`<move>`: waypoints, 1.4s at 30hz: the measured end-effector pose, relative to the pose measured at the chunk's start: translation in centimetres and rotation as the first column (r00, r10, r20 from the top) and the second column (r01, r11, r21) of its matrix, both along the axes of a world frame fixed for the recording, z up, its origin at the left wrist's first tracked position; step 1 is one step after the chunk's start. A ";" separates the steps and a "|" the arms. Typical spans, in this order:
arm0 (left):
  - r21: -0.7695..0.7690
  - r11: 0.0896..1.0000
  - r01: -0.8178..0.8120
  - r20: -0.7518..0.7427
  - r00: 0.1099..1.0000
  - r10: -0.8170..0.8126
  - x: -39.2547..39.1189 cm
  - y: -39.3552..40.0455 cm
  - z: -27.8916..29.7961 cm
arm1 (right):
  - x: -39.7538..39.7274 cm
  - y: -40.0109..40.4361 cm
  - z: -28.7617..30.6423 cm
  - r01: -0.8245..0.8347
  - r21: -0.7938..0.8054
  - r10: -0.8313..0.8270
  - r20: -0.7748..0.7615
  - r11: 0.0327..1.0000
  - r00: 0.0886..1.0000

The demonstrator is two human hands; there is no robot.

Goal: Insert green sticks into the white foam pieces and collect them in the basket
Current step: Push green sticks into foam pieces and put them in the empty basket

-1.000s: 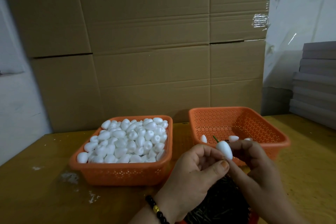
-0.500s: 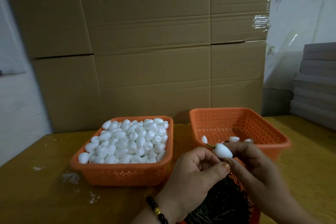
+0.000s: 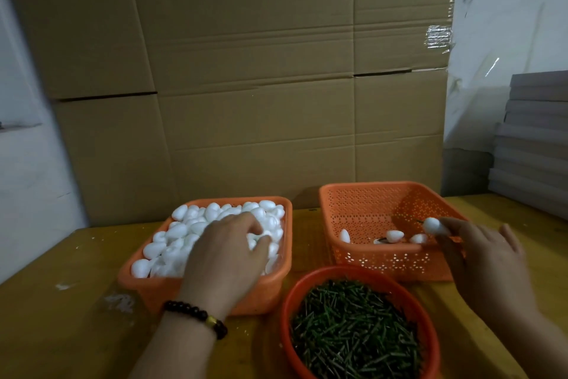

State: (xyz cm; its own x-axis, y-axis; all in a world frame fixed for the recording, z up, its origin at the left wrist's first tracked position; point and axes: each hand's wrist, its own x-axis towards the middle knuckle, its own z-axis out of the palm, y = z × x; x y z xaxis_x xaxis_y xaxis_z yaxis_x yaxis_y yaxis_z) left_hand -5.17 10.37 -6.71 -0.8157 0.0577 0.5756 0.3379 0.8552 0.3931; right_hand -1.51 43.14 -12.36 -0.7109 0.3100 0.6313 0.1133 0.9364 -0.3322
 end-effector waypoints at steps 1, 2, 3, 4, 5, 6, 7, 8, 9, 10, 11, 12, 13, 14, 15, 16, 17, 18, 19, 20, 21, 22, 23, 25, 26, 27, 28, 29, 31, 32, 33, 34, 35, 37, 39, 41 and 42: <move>-0.009 0.998 -0.066 0.044 0.997 0.066 -0.5 -1.1 0.0 | 0.0 0.1 0.1 0.028 0.005 -0.028 0.043 1.000 0.999; -0.027 0.992 -0.123 0.089 0.988 0.125 -1.0 -2.2 0.0 | 0.1 0.2 0.2 0.045 0.004 -0.045 0.085 0.999 0.995; -0.046 0.985 -0.165 0.133 0.977 0.169 -1.4 -3.2 -0.1 | 0.2 0.1 0.4 0.054 0.003 -0.054 0.125 0.999 0.991; -0.059 0.980 -0.193 0.175 0.964 0.200 -1.8 -3.9 -0.2 | 0.3 -0.1 0.7 0.063 0.007 -0.063 0.166 0.998 0.984; -0.068 0.975 -0.212 0.215 0.951 0.222 -2.1 -4.5 -0.4 | 0.4 -0.4 1.0 0.069 0.017 -0.071 0.199 0.997 0.977; -0.079 0.970 -0.228 0.249 0.938 0.241 -2.4 -4.9 -0.6 | 0.6 -0.9 1.3 0.059 0.029 -0.063 0.204 0.998 0.977; -0.095 0.966 -0.241 0.273 0.927 0.258 -2.6 -5.1 -0.7 | 0.8 -1.4 1.6 0.022 0.040 -0.029 0.170 0.999 0.985; -0.118 0.961 -0.251 0.288 0.917 0.275 -2.8 -5.2 -0.9 | 1.2 -2.0 1.8 -0.036 0.049 0.031 0.111 0.998 0.993; -0.141 0.956 -0.259 0.295 0.910 0.290 -2.9 -5.1 -1.1 | 1.7 -2.8 2.0 -0.110 0.060 0.108 0.044 0.992 0.993; -0.154 0.953 -0.261 0.299 0.907 0.297 -2.9 -5.0 -1.2 | 2.4 -3.8 2.2 -0.195 0.082 0.197 -0.019 0.977 0.980; -0.154 0.955 -0.253 0.303 0.908 0.290 -3.0 -4.9 -1.3 | 3.0 -4.7 2.4 -0.289 0.106 0.296 -0.054 0.951 0.954; -0.144 0.961 -0.237 0.303 0.914 0.271 -3.0 -4.7 -1.5 | 3.6 -5.6 2.5 -0.384 0.118 0.390 -0.041 0.916 0.920; -0.135 0.966 -0.220 0.301 0.920 0.252 -3.0 -4.6 -1.6 | 4.1 -6.5 2.6 -0.466 0.117 0.468 0.014 0.877 0.884; -0.133 0.969 -0.210 0.295 0.925 0.241 -3.0 -4.5 -1.7 | 4.4 -7.3 2.5 -0.528 0.125 0.520 0.092 0.840 0.849; -0.142 0.969 -0.203 0.289 0.928 0.237 -3.0 -4.4 -1.8 | 4.5 -7.8 2.1 -0.573 0.147 0.550 0.172 0.806 0.818; -0.157 0.968 -0.198 0.284 0.930 0.236 -3.0 -4.2 -1.9 | 4.4 -8.3 1.8 -0.605 0.164 0.559 0.253 0.779 0.790; -0.174 0.966 -0.193 0.280 0.931 0.236 -2.9 -4.1 -2.0 | 4.3 -8.6 1.5 -0.628 0.160 0.560 0.324 0.762 0.762; -0.190 0.964 -0.189 0.278 0.931 0.237 -2.9 -4.0 -2.0 | 4.0 -8.8 1.2 -0.641 0.142 0.556 0.381 0.754 0.739; -0.205 0.961 -0.186 0.277 0.931 0.239 -2.9 -3.9 -2.1 | 3.8 -8.7 0.8 -0.655 0.134 0.556 0.420 0.744 0.717; -0.219 0.958 -0.184 0.277 0.930 0.242 -2.9 -3.8 -2.2 | 3.6 -8.5 0.4 -0.668 0.134 0.558 0.446 0.732 0.700; -0.235 0.955 -0.181 0.279 0.929 0.244 -2.9 -3.7 -2.2 | 3.4 -8.4 0.2 -0.681 0.129 0.563 0.463 0.721 0.684; -0.249 0.952 -0.177 0.281 0.927 0.246 -2.9 -3.6 -2.3 | 3.2 -8.4 0.2 -0.693 0.111 0.571 0.481 0.712 0.665; -0.261 0.949 -0.175 0.285 0.926 0.249 -2.9 -3.6 -2.3 | 3.0 -8.3 0.2 -0.706 0.094 0.581 0.497 0.702 0.644; -0.286 0.942 -0.173 0.291 0.921 0.258 -2.9 -3.5 -2.2 | 2.8 -8.3 0.0 -0.725 0.089 0.587 0.525 0.683 0.617; -0.299 0.938 -0.174 0.292 0.919 0.264 -2.9 -3.5 -2.2 | 2.7 -8.3 0.0 -0.731 0.095 0.586 0.532 0.676 0.611; -0.307 0.935 -0.176 0.290 0.919 0.268 -3.0 -3.5 -2.3 | 2.7 -8.3 0.0 -0.735 0.100 0.588 0.532 0.671 0.609; -0.308 0.934 -0.179 0.287 0.919 0.270 -3.0 -3.6 -2.3 | 2.6 -8.2 0.0 -0.737 0.097 0.591 0.532 0.669 0.607; -0.306 0.935 -0.180 0.286 0.919 0.271 -3.0 -3.6 -2.4 | 2.5 -8.2 -0.1 -0.739 0.089 0.597 0.529 0.668 0.603; -0.299 0.936 -0.183 0.285 0.920 0.271 -3.0 -3.6 -2.5 | 2.5 -8.2 -0.1 -0.740 0.068 0.608 0.523 0.669 0.597; -0.294 0.938 -0.186 0.282 0.920 0.271 -3.1 -3.5 -2.5 | 2.5 -8.2 -0.1 -0.740 0.061 0.612 0.519 0.670 0.596; -0.286 0.940 -0.189 0.279 0.922 0.270 -3.1 -3.5 -2.5 | 2.5 -8.2 -0.1 -0.739 0.056 0.615 0.515 0.671 0.598; -0.277 0.941 -0.192 0.278 0.922 0.270 -3.1 -3.6 -2.5 | 2.6 -8.2 0.0 -0.738 0.054 0.615 0.514 0.673 0.598; -0.270 0.943 -0.193 0.279 0.922 0.269 -3.1 -3.6 -2.5 | 2.6 -8.2 0.1 -0.739 0.054 0.616 0.512 0.672 0.598; -0.264 0.945 -0.193 0.289 0.919 0.268 -3.1 -3.8 -2.5 | 2.8 -8.2 0.3 -0.743 0.060 0.620 0.509 0.666 0.597; -0.269 0.944 -0.189 0.303 0.914 0.270 -3.1 -3.9 -2.5 | 3.0 -8.4 0.5 -0.745 0.063 0.625 0.501 0.664 0.599; -0.274 0.943 -0.190 0.307 0.912 0.273 -3.2 -3.9 -2.4 | 3.1 -8.5 0.6 -0.745 0.077 0.623 0.495 0.663 0.606; -0.274 0.942 -0.193 0.306 0.911 0.276 -3.2 -3.8 -2.4 | 3.1 -8.6 0.6 -0.743 0.087 0.620 0.493 0.664 0.611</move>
